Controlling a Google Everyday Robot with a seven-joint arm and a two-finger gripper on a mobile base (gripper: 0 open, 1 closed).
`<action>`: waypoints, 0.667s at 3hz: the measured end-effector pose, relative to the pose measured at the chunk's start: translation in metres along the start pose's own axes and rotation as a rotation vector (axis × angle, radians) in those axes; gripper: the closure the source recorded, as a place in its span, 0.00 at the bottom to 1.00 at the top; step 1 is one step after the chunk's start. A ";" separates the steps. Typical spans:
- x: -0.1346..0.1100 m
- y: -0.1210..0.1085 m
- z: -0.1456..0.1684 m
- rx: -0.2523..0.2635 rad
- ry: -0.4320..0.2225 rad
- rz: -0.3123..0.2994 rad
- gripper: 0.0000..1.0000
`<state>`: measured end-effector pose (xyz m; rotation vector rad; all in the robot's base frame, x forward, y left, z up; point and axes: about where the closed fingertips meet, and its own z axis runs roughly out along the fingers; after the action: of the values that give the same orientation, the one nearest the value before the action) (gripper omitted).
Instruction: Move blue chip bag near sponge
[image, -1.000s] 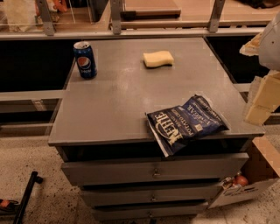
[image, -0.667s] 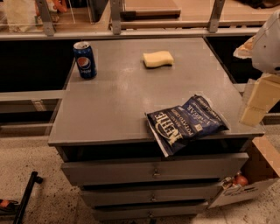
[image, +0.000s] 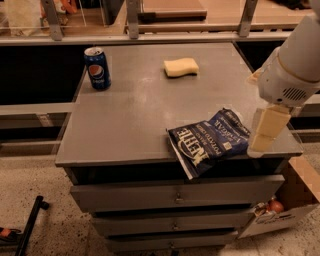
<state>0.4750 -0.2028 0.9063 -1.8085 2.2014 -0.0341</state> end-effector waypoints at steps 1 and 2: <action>-0.003 -0.005 0.038 -0.013 -0.020 -0.001 0.00; -0.007 -0.006 0.068 -0.037 -0.051 0.020 0.18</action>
Offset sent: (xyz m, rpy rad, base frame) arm 0.0340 0.0260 -0.0977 0.1127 0.0554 -0.0158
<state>0.4975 -0.1862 0.8439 -1.7864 2.1988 0.0566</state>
